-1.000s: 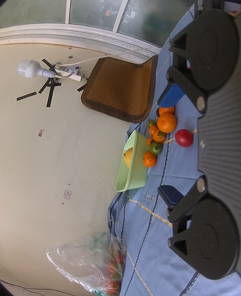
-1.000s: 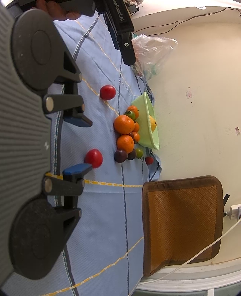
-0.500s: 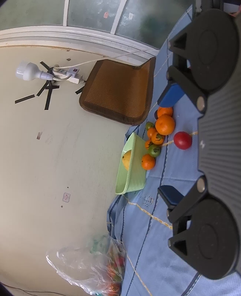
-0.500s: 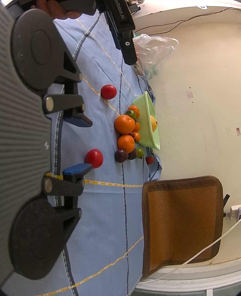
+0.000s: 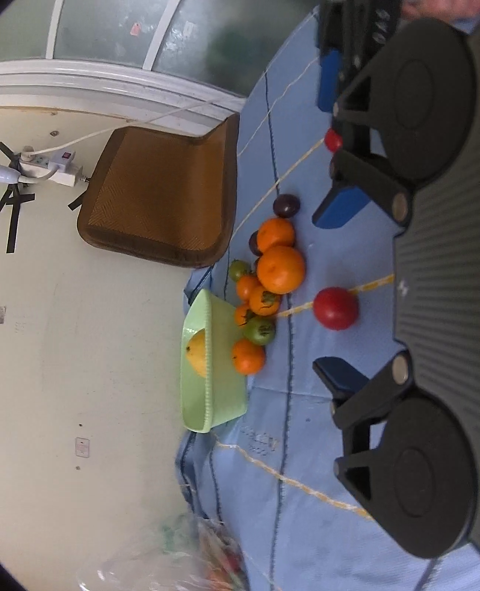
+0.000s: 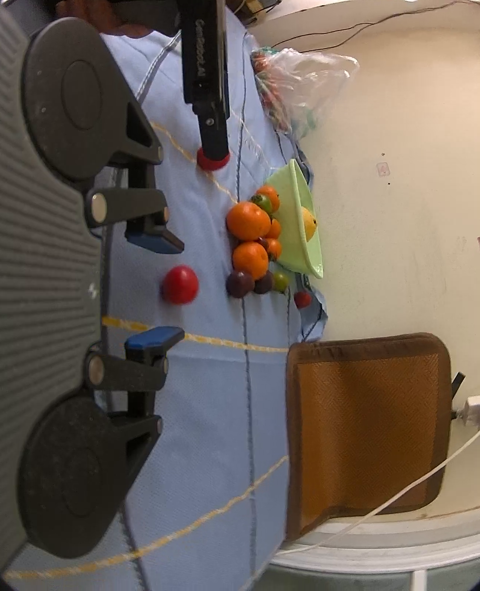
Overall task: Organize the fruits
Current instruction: 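Grasp the red tomato with the left tool while the right tool grasps a dark tomato, then carry both tomatoes over the green basket and open both tools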
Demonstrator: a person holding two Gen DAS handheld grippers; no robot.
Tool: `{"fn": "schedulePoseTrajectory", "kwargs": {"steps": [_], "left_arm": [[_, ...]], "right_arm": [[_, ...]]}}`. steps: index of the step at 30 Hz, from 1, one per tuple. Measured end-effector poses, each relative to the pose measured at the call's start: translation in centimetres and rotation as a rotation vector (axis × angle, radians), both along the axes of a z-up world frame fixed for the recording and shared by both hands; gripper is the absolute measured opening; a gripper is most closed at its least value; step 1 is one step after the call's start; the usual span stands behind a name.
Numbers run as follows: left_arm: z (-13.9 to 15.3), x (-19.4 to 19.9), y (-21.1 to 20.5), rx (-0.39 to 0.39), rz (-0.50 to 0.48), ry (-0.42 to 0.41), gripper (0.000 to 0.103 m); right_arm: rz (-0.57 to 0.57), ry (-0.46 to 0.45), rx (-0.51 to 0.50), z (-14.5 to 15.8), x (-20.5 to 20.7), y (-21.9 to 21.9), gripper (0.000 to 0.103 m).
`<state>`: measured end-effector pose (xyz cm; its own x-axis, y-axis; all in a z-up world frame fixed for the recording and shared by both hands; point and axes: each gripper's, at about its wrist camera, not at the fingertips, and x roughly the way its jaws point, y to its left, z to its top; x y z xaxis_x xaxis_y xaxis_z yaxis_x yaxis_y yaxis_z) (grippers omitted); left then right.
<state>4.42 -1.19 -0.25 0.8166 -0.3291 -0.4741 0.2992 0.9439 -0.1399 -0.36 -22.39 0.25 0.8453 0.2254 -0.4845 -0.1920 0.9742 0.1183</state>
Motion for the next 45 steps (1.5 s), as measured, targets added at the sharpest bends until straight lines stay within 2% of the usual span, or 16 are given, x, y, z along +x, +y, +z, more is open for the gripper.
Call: {"fn": "schedulePoseTrajectory", "kwargs": {"steps": [2, 7, 12, 14, 17, 18, 22, 24, 27, 31, 33, 37, 39, 43, 45], "left_arm": [[-0.2, 0.4, 0.0, 0.018, 0.016, 0.011, 0.078], [-0.4, 1.2, 0.4, 0.001, 0.03, 0.043, 0.075], [-1.0, 2.6, 0.0, 0.02, 0.021, 0.13, 0.056], [-0.9, 2.8, -0.1, 0.021, 0.027, 0.13, 0.05], [-0.9, 3.0, -0.3, 0.04, 0.033, 0.125, 0.029], [-0.9, 2.9, -0.2, 0.037, 0.033, 0.125, 0.029], [-0.1, 3.0, 0.6, -0.016, 0.018, 0.119, 0.029], [1.3, 3.4, 1.5, -0.067, 0.007, 0.091, 0.029], [3.8, 5.6, 2.9, -0.104, 0.033, 0.041, 0.029], [5.5, 10.8, 4.2, -0.1, 0.07, 0.03, 0.029], [5.7, 13.7, 4.6, -0.092, 0.09, 0.035, 0.029], [5.2, 18.0, 4.7, -0.042, 0.104, 0.041, 0.029], [4.5, 19.6, 4.6, -0.027, 0.118, 0.072, 0.029], [3.3, 20.9, 4.7, -0.025, 0.124, 0.115, 0.03], [2.9, 20.9, 4.4, -0.008, 0.129, 0.116, 0.04]], "right_arm": [[0.021, -0.016, -0.001, 0.7, 0.4, -0.3, 0.046], [0.094, -0.013, -0.024, 2.1, 3.6, -0.3, 0.046], [0.184, 0.053, -0.109, 1.9, 7.9, 1.0, 0.046], [0.218, 0.08, -0.15, 1.6, 9.1, 1.6, 0.046], [0.267, 0.116, -0.179, 1.0, 10.6, 2.2, 0.044], [0.274, 0.13, -0.18, 0.8, 10.9, 2.2, 0.028], [0.295, 0.143, -0.171, 1.3, 10.4, 1.6, 0.027], [0.32, 0.136, -0.148, 2.4, 9.5, 1.1, 0.027], [0.364, 0.096, -0.127, 4.7, 9.4, 1.1, 0.027], [0.384, 0.052, -0.094, 7.1, 13.3, 2.2, 0.027], [0.396, 0.031, -0.116, 7.4, 15.8, 3.4, 0.027], [0.427, 0.023, -0.166, 6.8, 20.1, 6.3, 0.027], [0.431, 0.043, -0.181, 6.1, 21.5, 7.1, 0.027], [0.419, 0.087, -0.214, 4.4, 23.6, 7.8, 0.028], [0.419, 0.096, -0.207, 4.0, 24.2, 7.9, 0.029]]}}
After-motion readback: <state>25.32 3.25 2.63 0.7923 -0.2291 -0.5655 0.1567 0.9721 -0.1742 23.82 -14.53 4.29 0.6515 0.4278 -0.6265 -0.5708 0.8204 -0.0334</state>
